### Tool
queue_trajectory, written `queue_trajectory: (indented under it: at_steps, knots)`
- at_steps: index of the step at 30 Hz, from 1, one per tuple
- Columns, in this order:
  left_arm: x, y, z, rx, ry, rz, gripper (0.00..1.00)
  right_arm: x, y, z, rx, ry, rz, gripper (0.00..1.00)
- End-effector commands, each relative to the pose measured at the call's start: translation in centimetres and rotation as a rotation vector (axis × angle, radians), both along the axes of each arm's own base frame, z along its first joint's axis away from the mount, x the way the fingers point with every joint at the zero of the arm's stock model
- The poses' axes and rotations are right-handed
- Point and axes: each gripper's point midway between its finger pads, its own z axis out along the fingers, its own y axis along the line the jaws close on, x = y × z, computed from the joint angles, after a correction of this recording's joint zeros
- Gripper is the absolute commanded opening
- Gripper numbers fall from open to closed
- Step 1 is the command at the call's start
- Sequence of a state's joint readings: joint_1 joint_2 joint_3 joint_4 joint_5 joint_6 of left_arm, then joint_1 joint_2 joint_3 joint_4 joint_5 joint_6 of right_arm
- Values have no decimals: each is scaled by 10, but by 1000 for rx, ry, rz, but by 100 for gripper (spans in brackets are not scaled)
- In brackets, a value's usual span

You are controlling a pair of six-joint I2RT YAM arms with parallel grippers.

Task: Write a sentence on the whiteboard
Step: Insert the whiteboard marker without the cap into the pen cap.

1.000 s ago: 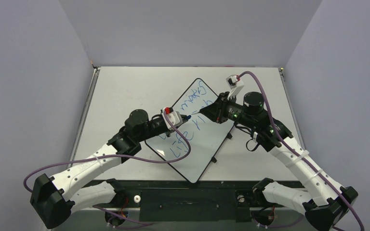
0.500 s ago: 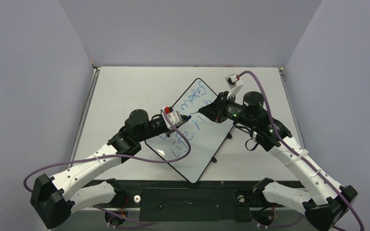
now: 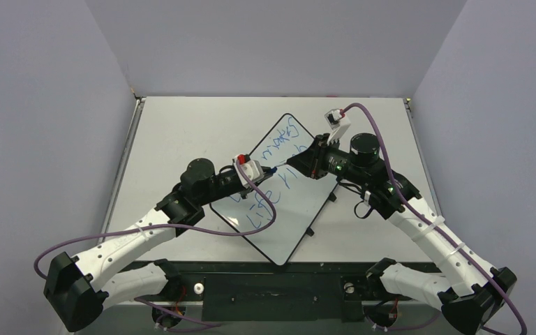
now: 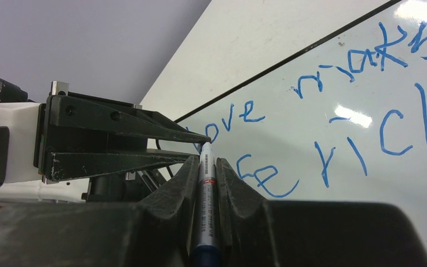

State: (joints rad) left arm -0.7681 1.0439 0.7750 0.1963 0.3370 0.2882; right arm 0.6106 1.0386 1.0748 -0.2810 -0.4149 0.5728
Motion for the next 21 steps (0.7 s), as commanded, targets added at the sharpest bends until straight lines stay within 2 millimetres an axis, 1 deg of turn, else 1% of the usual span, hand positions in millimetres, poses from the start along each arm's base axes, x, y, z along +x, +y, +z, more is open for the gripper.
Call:
queue_trajectory:
  at_steps: [1, 6, 14, 21]
  knots:
    - [0, -1, 27, -75, -48, -11, 0, -2, 1, 9, 23, -37, 2, 0]
    - [1, -1, 27, -76, -46, -7, 0, -2, 1, 8, 21, -36, 3, 0]
    - [2, -2, 24, -69, -38, -8, 0, -5, -3, 18, 35, -61, -4, 0]
    - [3, -2, 23, -66, -33, -6, 0, -6, -5, 19, 33, -66, -9, 0]
